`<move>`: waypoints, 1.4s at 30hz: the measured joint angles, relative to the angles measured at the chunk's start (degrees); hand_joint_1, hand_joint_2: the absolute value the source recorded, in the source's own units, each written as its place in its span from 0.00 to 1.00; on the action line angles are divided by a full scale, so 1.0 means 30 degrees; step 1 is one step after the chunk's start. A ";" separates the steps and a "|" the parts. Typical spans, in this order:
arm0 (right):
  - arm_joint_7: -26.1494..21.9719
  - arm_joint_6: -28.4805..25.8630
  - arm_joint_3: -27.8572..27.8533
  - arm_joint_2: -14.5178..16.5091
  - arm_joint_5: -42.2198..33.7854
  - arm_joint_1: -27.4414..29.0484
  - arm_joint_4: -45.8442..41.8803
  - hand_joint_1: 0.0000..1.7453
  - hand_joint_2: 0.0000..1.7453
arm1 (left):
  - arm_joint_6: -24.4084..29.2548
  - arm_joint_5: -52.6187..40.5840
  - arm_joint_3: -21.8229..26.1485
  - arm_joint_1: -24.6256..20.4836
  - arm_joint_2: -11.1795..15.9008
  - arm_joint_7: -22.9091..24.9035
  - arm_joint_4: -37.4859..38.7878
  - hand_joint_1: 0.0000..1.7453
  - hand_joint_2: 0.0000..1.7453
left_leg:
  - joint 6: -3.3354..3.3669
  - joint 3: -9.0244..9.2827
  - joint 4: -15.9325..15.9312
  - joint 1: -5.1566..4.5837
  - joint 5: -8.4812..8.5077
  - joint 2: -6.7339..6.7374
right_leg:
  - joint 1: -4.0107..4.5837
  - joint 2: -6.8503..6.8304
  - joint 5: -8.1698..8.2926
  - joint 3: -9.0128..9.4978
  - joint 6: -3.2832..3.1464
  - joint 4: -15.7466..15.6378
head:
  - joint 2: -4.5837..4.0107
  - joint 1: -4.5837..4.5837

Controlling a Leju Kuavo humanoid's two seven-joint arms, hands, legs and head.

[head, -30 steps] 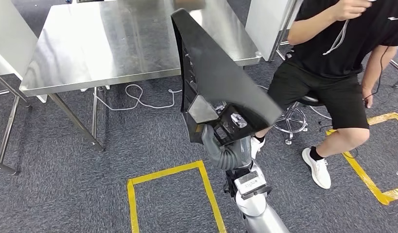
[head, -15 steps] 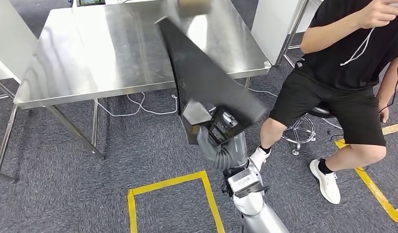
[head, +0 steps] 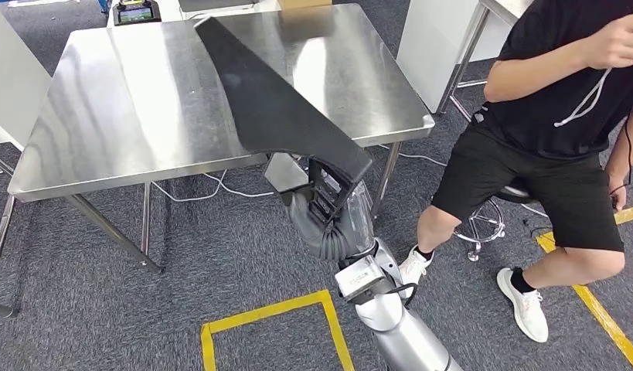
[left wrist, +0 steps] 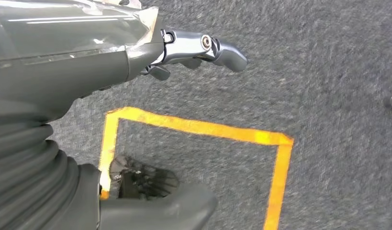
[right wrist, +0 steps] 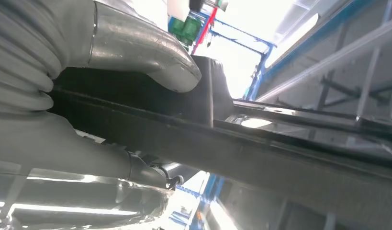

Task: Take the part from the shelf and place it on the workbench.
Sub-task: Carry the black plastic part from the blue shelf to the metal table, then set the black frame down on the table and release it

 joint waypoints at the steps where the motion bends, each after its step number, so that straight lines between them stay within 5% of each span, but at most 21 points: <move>1: 0.0002 -0.0027 0.0062 -0.0004 -0.0031 -0.0114 0.0078 1.00 1.00 | -0.0013 -0.0024 0.0004 0.0000 0.0005 -0.0006 0.0000 0.00 1.00 | 0.0145 0.0237 -0.0102 0.0022 -0.0031 -0.0010 | 0.0014 -0.0020 -0.0006 -0.0239 0.0105 0.0561 | -0.0002 0.0018; 3: 0.0009 -0.0155 0.0134 -0.0051 -0.0174 -0.0285 0.0222 1.00 1.00 | -0.0062 -0.0131 0.0002 0.0005 0.0015 0.0011 0.0000 0.00 1.00 | 0.0363 0.0668 -0.0197 0.0061 -0.0217 -0.0040 | -0.0050 -0.0062 -0.0299 -0.1538 0.0202 0.2666 | -0.0004 0.0047; 5: 0.0033 -0.0332 0.0171 -0.0184 -0.0377 -0.0303 0.0339 1.00 1.00 | -0.0129 -0.0277 -0.0007 0.0011 0.0013 0.0036 0.0000 0.00 1.00 | 0.0448 0.0976 -0.0203 0.0059 -0.0558 -0.0090 | -0.0108 -0.0066 -0.1188 -0.3275 0.0194 0.4853 | 0.0000 0.0049; 7: 0.0064 -0.0454 0.0186 -0.0374 -0.0531 -0.0257 0.0448 1.00 1.00 | -0.0166 -0.0417 -0.0029 0.0019 -0.0026 0.0073 0.0000 0.00 1.00 | 0.0395 0.1434 -0.0203 0.0059 -0.0969 -0.0181 | -0.0151 -0.0075 -0.1831 -0.4195 0.0289 0.5072 | 0.0002 0.0049; 8: 0.0073 -0.0481 0.0189 -0.0458 -0.0576 -0.0250 0.0495 1.00 1.00 | -0.0166 -0.0492 -0.0046 0.0018 -0.0049 0.0095 0.0000 0.00 1.00 | 0.0349 0.1723 -0.0203 0.0059 -0.1187 -0.0220 | -0.0172 -0.0090 -0.1587 -0.4177 0.0425 0.4267 | 0.0000 0.0051; 10: 0.0082 -0.0501 0.0207 -0.0590 -0.0654 -0.0248 0.0590 1.00 1.00 | -0.0166 -0.0583 -0.0078 0.0001 -0.0082 0.0157 0.0002 0.00 1.00 | 0.0219 0.2320 -0.0190 0.0040 -0.1689 -0.0259 | -0.0186 -0.0203 0.0212 -0.3663 0.0789 0.1739 | -0.0004 0.0043; 12: 0.0067 -0.0506 0.0244 -0.0687 -0.0707 -0.0268 0.0683 1.00 1.00 | -0.0166 -0.0630 -0.0095 -0.0035 -0.0095 0.0219 0.0005 0.00 1.00 | 0.0004 0.2648 -0.0228 -0.0005 -0.2110 -0.0276 | -0.0125 -0.0342 0.1972 -0.3215 0.0637 0.0112 | -0.0004 0.0032; 13: 0.0056 -0.0510 0.0258 -0.0718 -0.0718 -0.0280 0.0714 1.00 1.00 | -0.0166 -0.0641 -0.0096 -0.0060 -0.0098 0.0244 0.0007 0.00 1.00 | -0.0107 0.2734 -0.0198 -0.0027 -0.2192 -0.0270 | -0.0104 -0.0375 0.2377 -0.3118 0.0400 -0.0108 | -0.0002 0.0021; 16: 0.0031 -0.0521 0.0278 -0.0743 -0.0742 -0.0307 0.0732 1.00 1.00 | -0.0166 -0.0652 -0.0100 -0.0118 -0.0097 0.0264 0.0004 0.00 1.00 | -0.0381 0.2078 0.1228 0.0020 -0.1651 -0.0199 | -0.0283 -0.0310 0.2406 -0.2561 -0.0169 -0.0398 | 0.0004 0.0018; 18: 0.0022 -0.0525 0.0298 -0.0740 -0.0740 -0.0345 0.0741 1.00 1.00 | -0.0166 -0.0659 -0.0104 -0.0123 -0.0109 0.0264 0.0005 0.00 1.00 | -0.0562 0.0526 0.3594 0.0104 -0.1485 -0.0124 | -0.0379 -0.0299 0.2165 -0.2091 -0.0473 -0.0556 | 0.0002 0.0016; 20: 0.0018 -0.0525 0.0328 -0.0740 -0.0738 -0.0359 0.0776 1.00 1.00 | -0.0166 -0.0665 -0.0106 -0.0105 -0.0122 0.0266 0.0007 0.00 1.00 | -0.0772 -0.0991 0.5314 0.0198 -0.2631 -0.0072 | -0.0374 -0.0262 0.1818 -0.1737 -0.0642 -0.0581 | 0.0000 0.0007; 22: 0.0018 -0.0525 0.0337 -0.0740 -0.0751 -0.0328 0.0825 1.00 1.00 | -0.0166 -0.0665 -0.0106 -0.0091 -0.0102 0.0266 0.0007 0.00 1.00 | -0.0942 -0.1737 0.5306 0.0318 -0.3705 -0.0025 | -0.0379 -0.0201 0.1435 -0.1319 -0.0613 -0.0580 | 0.0002 0.0004; 25: 0.0018 -0.0525 0.0337 -0.0740 -0.0751 -0.0307 0.0856 1.00 1.00 | -0.0166 -0.0665 -0.0106 -0.0090 -0.0076 0.0266 0.0007 0.00 1.00 | -0.1017 -0.1510 0.3557 0.0447 -0.2979 0.0045 | -0.0400 -0.0145 0.1017 -0.0784 -0.0505 -0.0579 | 0.0003 0.0000; 28: 0.0018 -0.0525 0.0337 -0.0739 -0.0751 -0.0307 0.0859 1.00 1.00 | -0.0166 -0.0665 -0.0106 -0.0091 -0.0073 0.0266 0.0007 0.00 1.00 | -0.1018 -0.1397 0.3200 0.0461 -0.2722 0.0049 | -0.0406 -0.0142 0.0964 -0.0715 -0.0487 -0.0578 | 0.0000 0.0003; 31: -0.0022 -0.0599 0.0357 -0.0750 -0.0825 -0.0357 0.0903 1.00 1.00 | -0.0190 -0.0758 -0.0131 -0.0114 -0.0089 0.0311 0.0009 0.00 1.00 | -0.0396 -0.0185 0.0852 0.0373 -0.0775 0.0114 | -0.0211 -0.0117 0.0352 -0.0462 0.0103 0.0043 | 0.0000 0.0023; 32: -0.0049 -0.0650 0.0368 -0.0761 -0.0866 -0.0380 0.0920 1.00 1.00 | -0.0202 -0.0820 -0.0151 -0.0137 -0.0097 0.0353 0.0009 0.00 1.00 | -0.0081 0.0292 0.0117 0.0322 -0.0222 0.0121 | -0.0156 -0.0111 0.0157 -0.0684 0.0334 0.0846 | 0.0002 0.0040; 33: -0.0078 -0.0707 0.0382 -0.0776 -0.0907 -0.0375 0.0925 1.00 1.00 | -0.0215 -0.0887 -0.0173 -0.0163 -0.0104 0.0402 0.0007 0.00 1.00 | 0.0149 0.0516 0.0070 0.0287 -0.0316 0.0080 | -0.0168 -0.0115 0.0053 -0.1295 0.0406 0.2028 | 0.0000 0.0056; 35: -0.0098 -0.0761 0.0395 -0.0832 -0.0913 -0.0283 0.0938 1.00 1.00 | -0.0217 -0.0973 -0.0200 -0.0205 -0.0100 0.0501 0.0009 0.00 1.00 | 0.0325 0.0774 0.0068 0.0214 -0.0621 0.0022 | -0.0212 -0.0120 -0.0691 -0.3043 0.0292 0.4426 | -0.0002 0.0093; 37: -0.0098 -0.0798 0.0411 -0.0901 -0.0896 -0.0165 0.0943 1.00 1.00 | -0.0217 -0.1022 -0.0220 -0.0204 -0.0131 0.0587 0.0013 0.00 1.00 | 0.0370 0.1150 0.0069 0.0130 -0.0988 -0.0064 | -0.0211 -0.0121 -0.1445 -0.4196 0.0218 0.5191 | -0.0002 0.0113; 39: -0.0098 -0.0822 0.0428 -0.0942 -0.0862 -0.0135 0.0943 1.00 1.00 | -0.0211 -0.1031 -0.0257 -0.0205 -0.0199 0.0648 0.0015 0.00 1.00 | 0.0360 0.1693 0.0067 0.0033 -0.1401 -0.0140 | -0.0167 -0.0126 -0.0878 -0.4060 0.0347 0.3522 | -0.0002 0.0124; 42: -0.0096 -0.0852 0.0448 -0.0962 -0.0835 -0.0151 0.0967 1.00 1.00 | -0.0177 -0.1042 -0.0315 -0.0249 -0.0297 0.0687 0.0025 0.00 1.00 | 0.0201 0.2348 0.0005 -0.0056 -0.2015 -0.0199 | 0.0041 -0.0193 0.1644 -0.3090 0.0343 0.0343 | -0.0003 0.0071</move>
